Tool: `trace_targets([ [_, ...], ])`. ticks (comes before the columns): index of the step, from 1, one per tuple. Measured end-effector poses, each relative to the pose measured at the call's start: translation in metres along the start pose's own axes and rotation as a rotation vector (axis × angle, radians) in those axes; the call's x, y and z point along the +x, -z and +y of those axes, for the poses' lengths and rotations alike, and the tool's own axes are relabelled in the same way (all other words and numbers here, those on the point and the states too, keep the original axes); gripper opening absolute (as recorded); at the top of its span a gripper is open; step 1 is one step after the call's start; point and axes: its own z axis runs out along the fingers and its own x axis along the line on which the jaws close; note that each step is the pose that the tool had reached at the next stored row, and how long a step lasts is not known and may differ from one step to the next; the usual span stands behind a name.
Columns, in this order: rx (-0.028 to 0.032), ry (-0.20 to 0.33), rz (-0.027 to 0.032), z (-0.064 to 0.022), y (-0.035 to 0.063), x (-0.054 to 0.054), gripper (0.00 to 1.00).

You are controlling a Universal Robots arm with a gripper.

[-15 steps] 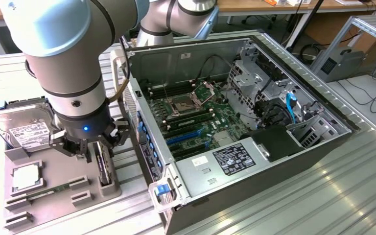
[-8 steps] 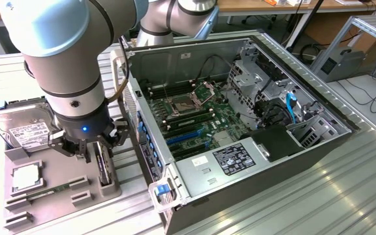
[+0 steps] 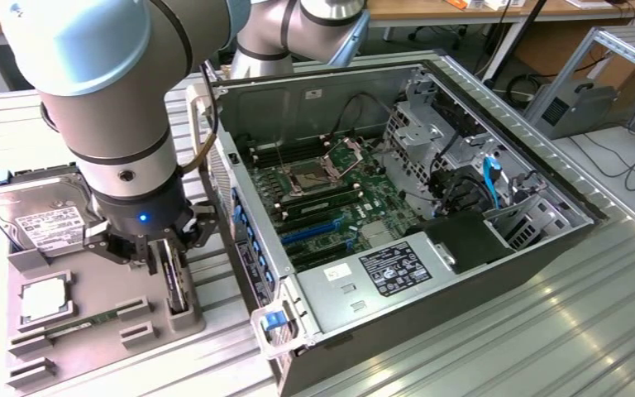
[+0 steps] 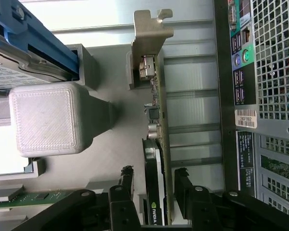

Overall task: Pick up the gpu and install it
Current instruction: 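Pick up the gpu and move the gpu toward the slot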

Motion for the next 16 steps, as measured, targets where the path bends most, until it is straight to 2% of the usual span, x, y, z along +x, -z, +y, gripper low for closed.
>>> trace_targets([
  [2,0.0000,0.000,0.0000,0.0000,0.0000,0.0000,0.42],
  [3,0.0000,0.000,0.0000,0.0000,0.0000,0.0000,0.35],
  [16,0.0000,0.000,0.0000,0.0000,0.0000,-0.0006,0.35],
])
